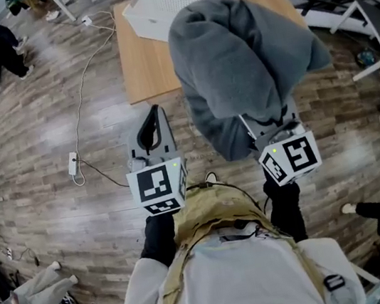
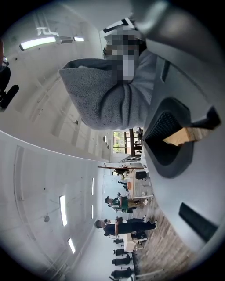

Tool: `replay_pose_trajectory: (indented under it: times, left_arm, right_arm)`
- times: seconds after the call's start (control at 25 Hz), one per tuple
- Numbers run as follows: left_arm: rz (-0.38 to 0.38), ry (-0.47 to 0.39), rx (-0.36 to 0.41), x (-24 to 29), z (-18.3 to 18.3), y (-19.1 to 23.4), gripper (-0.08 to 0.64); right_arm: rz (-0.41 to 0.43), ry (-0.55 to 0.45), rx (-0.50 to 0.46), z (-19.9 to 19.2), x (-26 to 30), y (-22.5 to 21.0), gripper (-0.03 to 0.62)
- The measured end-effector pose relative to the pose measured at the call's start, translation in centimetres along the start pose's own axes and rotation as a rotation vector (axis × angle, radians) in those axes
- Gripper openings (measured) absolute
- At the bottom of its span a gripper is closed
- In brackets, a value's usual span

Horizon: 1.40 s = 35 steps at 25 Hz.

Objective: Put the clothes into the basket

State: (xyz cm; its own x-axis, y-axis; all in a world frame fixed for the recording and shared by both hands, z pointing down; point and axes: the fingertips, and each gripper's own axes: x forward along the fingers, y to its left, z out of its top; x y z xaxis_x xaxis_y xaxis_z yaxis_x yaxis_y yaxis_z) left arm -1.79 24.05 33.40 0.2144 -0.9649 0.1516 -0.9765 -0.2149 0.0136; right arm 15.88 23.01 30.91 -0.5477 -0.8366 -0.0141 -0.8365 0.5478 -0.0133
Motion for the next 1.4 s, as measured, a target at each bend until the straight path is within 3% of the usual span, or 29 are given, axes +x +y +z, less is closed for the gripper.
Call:
replay_pose_trajectory:
  times: [0.32, 0.6, 0.88, 1.4]
  left_arm:
    - [-0.001, -0.003, 0.018, 1.6, -0.1, -0.3, -0.002]
    - [-0.037, -0.017, 0.006, 6.2, 0.7, 1.0, -0.002]
    - [-0.066, -0.061, 0.008, 12.2, 3.1, 3.4, -0.002]
    - [-0.099, -0.026, -0.006, 24.2, 4.8, 9.8, -0.002]
  right_arm:
    - [0.008, 0.006, 0.016, -0.8, 1.5, -1.0, 0.311]
    - [-0.018, 0.005, 0.010, -1.2, 4.7, -2.1, 0.311]
    - [-0.035, -0.014, 0.007, -0.3, 10.7, -4.2, 0.311]
    - [-0.047, 0.030, 0.019, -1.1, 24.1, -7.5, 0.311]
